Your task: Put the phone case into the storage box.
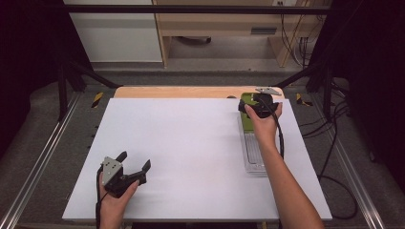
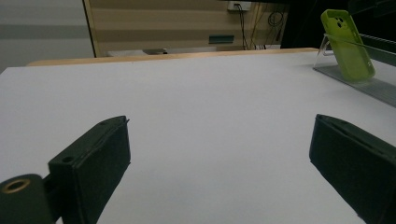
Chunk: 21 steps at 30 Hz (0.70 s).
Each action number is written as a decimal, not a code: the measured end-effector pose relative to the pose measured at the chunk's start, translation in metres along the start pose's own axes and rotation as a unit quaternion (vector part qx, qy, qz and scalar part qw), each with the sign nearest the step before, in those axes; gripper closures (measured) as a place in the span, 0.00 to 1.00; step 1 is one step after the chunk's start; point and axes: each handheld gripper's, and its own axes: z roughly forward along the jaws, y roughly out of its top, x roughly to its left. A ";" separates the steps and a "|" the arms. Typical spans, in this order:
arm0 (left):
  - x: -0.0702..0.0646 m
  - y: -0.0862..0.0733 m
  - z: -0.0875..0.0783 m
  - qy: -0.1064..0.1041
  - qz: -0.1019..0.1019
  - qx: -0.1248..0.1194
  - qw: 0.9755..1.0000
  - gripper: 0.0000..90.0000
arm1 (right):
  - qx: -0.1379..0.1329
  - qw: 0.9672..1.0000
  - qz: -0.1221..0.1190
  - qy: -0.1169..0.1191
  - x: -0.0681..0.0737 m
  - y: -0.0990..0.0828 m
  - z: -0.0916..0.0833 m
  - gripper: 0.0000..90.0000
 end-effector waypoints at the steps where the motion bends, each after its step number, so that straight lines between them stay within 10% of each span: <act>1: 0.000 0.000 0.000 0.000 0.000 0.000 1.000 0.05 | 0.001 1.000 0.001 0.001 0.000 0.000 -0.001 0.07; 21: 0.000 0.000 0.000 -0.001 0.001 0.001 1.000 0.05 | 0.014 1.000 0.011 0.009 -0.003 0.007 -0.018 0.07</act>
